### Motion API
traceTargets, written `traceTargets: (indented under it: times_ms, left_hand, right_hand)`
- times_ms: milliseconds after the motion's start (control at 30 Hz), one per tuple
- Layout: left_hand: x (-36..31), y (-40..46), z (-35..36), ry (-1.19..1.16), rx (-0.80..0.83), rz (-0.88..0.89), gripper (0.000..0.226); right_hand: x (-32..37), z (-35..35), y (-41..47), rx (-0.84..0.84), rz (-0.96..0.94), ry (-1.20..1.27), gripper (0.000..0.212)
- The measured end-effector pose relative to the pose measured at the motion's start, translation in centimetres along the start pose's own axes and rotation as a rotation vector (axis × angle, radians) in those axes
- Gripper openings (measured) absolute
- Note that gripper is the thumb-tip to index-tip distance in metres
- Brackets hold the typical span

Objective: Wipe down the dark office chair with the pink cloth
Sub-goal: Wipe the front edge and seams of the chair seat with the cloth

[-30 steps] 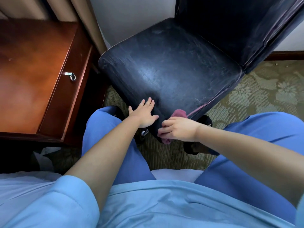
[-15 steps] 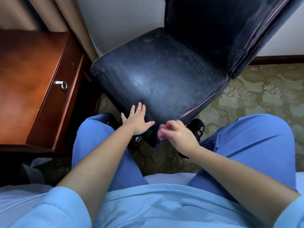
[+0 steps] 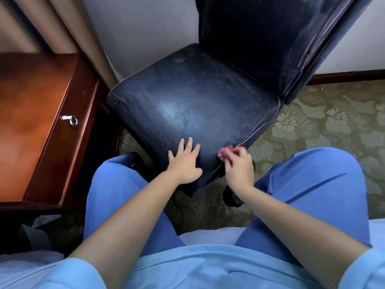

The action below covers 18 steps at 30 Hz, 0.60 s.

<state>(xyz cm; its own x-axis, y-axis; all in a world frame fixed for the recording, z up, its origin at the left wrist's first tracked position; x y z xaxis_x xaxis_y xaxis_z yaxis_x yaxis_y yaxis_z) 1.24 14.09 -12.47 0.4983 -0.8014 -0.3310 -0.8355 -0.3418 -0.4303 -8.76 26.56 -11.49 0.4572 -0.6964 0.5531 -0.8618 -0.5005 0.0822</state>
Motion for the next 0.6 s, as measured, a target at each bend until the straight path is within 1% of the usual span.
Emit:
traceTargets:
  times_ms: [67, 133, 167, 267, 300, 333, 400, 467, 500, 533, 567, 600]
  left_hand:
    - [-0.7, 0.6, 0.8, 0.003, 0.081, -0.004, 0.096]
    - [-0.9, 0.9, 1.3, 0.077, 0.119, -0.008, 0.113]
    - [-0.8, 0.9, 1.4, 0.113, 0.122, -0.01, 0.118]
    - [-0.7, 1.0, 1.3, 0.137, 0.105, -0.023, 0.123]
    - [-0.8, 1.1, 1.3, 0.132, 0.104, -0.026, 0.123]
    - [-0.8, 1.2, 1.3, 0.126, 0.105, -0.029, 0.123]
    - [-0.7, 1.3, 1.2, 0.116, 0.105, -0.039, 0.124]
    - [-0.3, 1.3, 1.1, 0.12, 0.108, -0.042, 0.124]
    - [-0.1, 1.2, 1.0, 0.126, 0.108, -0.043, 0.124]
    - [0.2, 1.1, 0.9, 0.132, 0.109, -0.043, 0.124]
    - [0.4, 1.0, 0.8, 0.136, 0.112, -0.043, 0.124]
    - [0.5, 0.9, 0.7, 0.136, 0.116, -0.045, 0.124]
  right_hand:
    - [1.4, 0.4, -2.4, 0.066, -0.151, 0.006, 0.024]
    - [1.5, 0.2, -1.6, 0.105, -0.193, 0.0, 0.022]
    - [1.1, 0.0, -0.1, 0.102, -0.146, -0.002, 0.022]
    - [-1.4, -0.8, 3.8, 0.004, 0.119, -0.015, 0.024]
    - [-1.4, -0.9, 3.7, -0.023, 0.163, -0.02, 0.024]
    - [-0.8, -0.6, 3.1, -0.036, 0.155, -0.029, 0.023]
    - [1.3, 0.4, 0.3, -0.012, -0.036, -0.032, 0.02]
    - [2.6, 0.9, -2.0, 0.055, -0.251, -0.018, 0.023]
    - [2.7, 0.9, -1.8, 0.072, -0.328, -0.033, 0.024]
    - [2.4, 0.7, -0.9, 0.06, -0.335, -0.043, 0.023]
    - [1.7, 0.3, 0.4, 0.035, -0.253, -0.04, 0.022]
    - [0.6, 0.0, 1.8, 0.005, -0.103, -0.015, 0.022]
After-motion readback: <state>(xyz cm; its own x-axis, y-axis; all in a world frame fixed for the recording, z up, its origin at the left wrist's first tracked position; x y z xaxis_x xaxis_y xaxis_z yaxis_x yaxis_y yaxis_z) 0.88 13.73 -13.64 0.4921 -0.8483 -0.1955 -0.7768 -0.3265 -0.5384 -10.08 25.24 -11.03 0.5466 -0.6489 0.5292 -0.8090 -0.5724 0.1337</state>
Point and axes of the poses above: each hand's wrist, its own y-axis towards the middle knuckle, its own z-axis out of the palm, x = y × z, the point moved 8 cm from there along y, towards the middle knuckle, and after that the axes turned 5 degrees about z, right-handed, at the moved point
